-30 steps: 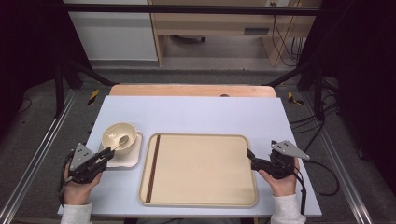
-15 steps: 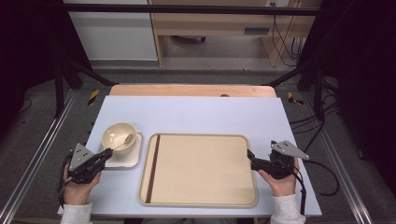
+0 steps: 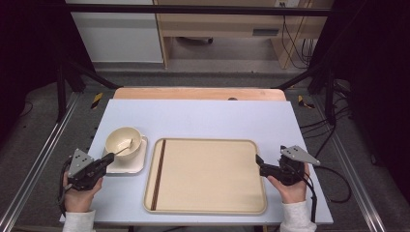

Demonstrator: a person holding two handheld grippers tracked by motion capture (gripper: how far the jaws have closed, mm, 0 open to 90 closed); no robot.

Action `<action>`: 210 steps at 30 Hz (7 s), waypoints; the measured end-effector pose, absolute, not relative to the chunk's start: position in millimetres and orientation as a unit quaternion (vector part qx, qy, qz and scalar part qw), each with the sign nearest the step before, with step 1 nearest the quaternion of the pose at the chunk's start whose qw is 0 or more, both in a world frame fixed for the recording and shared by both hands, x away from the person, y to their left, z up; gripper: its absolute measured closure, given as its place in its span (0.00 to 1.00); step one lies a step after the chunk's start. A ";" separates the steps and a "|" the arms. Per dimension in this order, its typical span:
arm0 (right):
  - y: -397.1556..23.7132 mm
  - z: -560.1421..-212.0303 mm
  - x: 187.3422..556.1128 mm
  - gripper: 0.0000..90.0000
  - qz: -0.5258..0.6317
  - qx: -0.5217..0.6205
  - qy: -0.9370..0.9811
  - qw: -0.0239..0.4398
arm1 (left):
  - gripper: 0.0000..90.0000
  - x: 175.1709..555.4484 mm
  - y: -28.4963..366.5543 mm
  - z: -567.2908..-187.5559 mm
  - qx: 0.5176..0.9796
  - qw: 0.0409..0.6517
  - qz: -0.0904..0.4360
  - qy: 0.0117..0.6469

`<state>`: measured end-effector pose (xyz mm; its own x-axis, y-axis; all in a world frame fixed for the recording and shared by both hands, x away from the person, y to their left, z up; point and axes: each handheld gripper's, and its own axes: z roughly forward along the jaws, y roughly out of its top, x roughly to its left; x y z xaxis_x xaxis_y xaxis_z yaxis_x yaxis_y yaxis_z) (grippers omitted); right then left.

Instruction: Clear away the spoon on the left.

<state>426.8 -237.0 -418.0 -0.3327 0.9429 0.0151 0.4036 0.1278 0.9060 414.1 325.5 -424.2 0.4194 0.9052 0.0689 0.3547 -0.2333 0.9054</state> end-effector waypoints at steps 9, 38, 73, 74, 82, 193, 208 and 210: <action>-237.2 -418.4 427.4 0.08 0.440 0.490 0.687 0.306 | 0.99 411.5 324.5 -419.1 0.713 0.441 0.321 0.440; -235.5 -416.4 426.1 0.07 0.445 0.487 0.687 0.304 | 0.99 390.7 318.3 -388.6 0.667 0.510 0.348 0.418; -235.5 -416.7 426.7 0.07 0.442 0.488 0.688 0.306 | 0.99 390.8 237.9 -394.8 0.725 0.505 0.338 0.324; -235.5 -416.7 426.6 0.07 0.442 0.488 0.688 0.306 | 0.99 392.3 235.8 -396.7 0.727 0.503 0.337 0.323; -235.9 -417.3 427.1 0.07 0.441 0.488 0.689 0.305 | 0.99 402.8 219.9 -412.2 0.746 0.483 0.321 0.327; -234.9 -416.1 426.0 0.07 0.443 0.486 0.689 0.304 | 0.28 414.2 166.4 -474.7 0.868 0.359 0.236 0.251; -235.6 -414.9 425.1 0.07 0.444 0.486 0.689 0.304 | 0.41 419.9 172.1 -456.2 0.839 0.409 0.227 0.278; -235.4 -414.9 425.2 0.07 0.444 0.486 0.689 0.303 | 0.43 422.6 172.4 -453.9 0.835 0.412 0.227 0.285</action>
